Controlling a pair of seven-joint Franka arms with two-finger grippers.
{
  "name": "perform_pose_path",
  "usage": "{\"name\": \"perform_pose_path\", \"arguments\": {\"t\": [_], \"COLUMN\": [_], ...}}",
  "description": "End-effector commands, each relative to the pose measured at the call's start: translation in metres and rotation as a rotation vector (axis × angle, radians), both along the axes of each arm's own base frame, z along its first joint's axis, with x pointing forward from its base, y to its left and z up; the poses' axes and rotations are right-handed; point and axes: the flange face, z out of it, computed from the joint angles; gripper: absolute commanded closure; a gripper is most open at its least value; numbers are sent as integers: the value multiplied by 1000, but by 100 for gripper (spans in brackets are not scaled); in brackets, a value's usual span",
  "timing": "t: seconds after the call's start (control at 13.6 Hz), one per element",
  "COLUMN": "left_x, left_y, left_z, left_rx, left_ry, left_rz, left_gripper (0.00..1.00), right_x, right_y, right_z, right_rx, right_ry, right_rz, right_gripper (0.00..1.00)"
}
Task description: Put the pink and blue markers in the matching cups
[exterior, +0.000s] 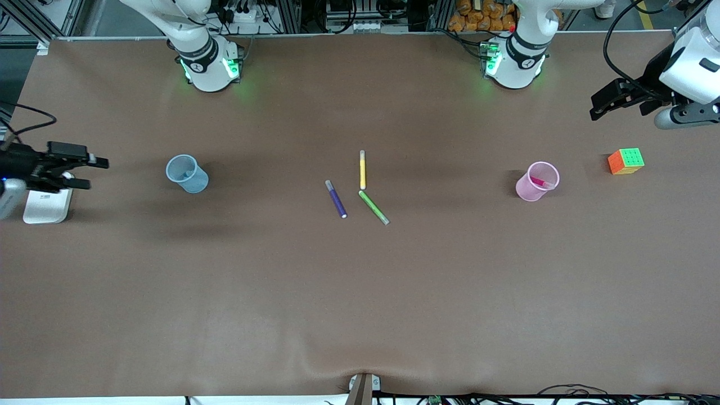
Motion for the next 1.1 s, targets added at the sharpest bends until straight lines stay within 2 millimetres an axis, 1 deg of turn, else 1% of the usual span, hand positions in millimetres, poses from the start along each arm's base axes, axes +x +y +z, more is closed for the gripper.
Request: {"name": "perform_pose_path", "arguments": {"t": [0.0,0.07,0.15,0.22,0.37,0.51,0.59,0.66,0.81,0.88,0.95,1.03], "left_x": [-7,-7,-7,-8,-8,-12,-12,-12,-12,-12,-12,-12], "left_y": [5,4,4,4,4,5,5,5,5,5,5,6], "left_z": [5,6,6,7,7,14,14,14,14,15,16,16], "left_rx": [2,2,2,2,2,1,1,1,1,1,1,0], "left_ry": [-10,-11,-11,-13,-14,-27,-27,-27,-28,-30,-31,-33], "left_rz": [22,20,19,19,19,20,22,22,22,22,22,23], "left_gripper": [0,0,0,0,0,0,0,0,0,0,0,0], "right_x": [18,22,26,32,33,27,27,27,21,8,3,-1], "right_y": [8,7,8,9,8,9,5,7,27,29,33,40], "right_z": [21,39,56,62,67,83,82,86,97,114,119,120], "right_rx": [-107,-153,-251,-327,-389,-398,-392,-401,-419,-415,-424,-437], "right_ry": [43,9,-21,-37,-39,-67,-64,-69,-68,-59,-37,-2], "right_rz": [-75,-82,-59,-42,-32,-24,-28,-26,-14,-76,-149,-218], "right_gripper": [0,0,0,0,0,0,0,0,0,0,0,0]}}
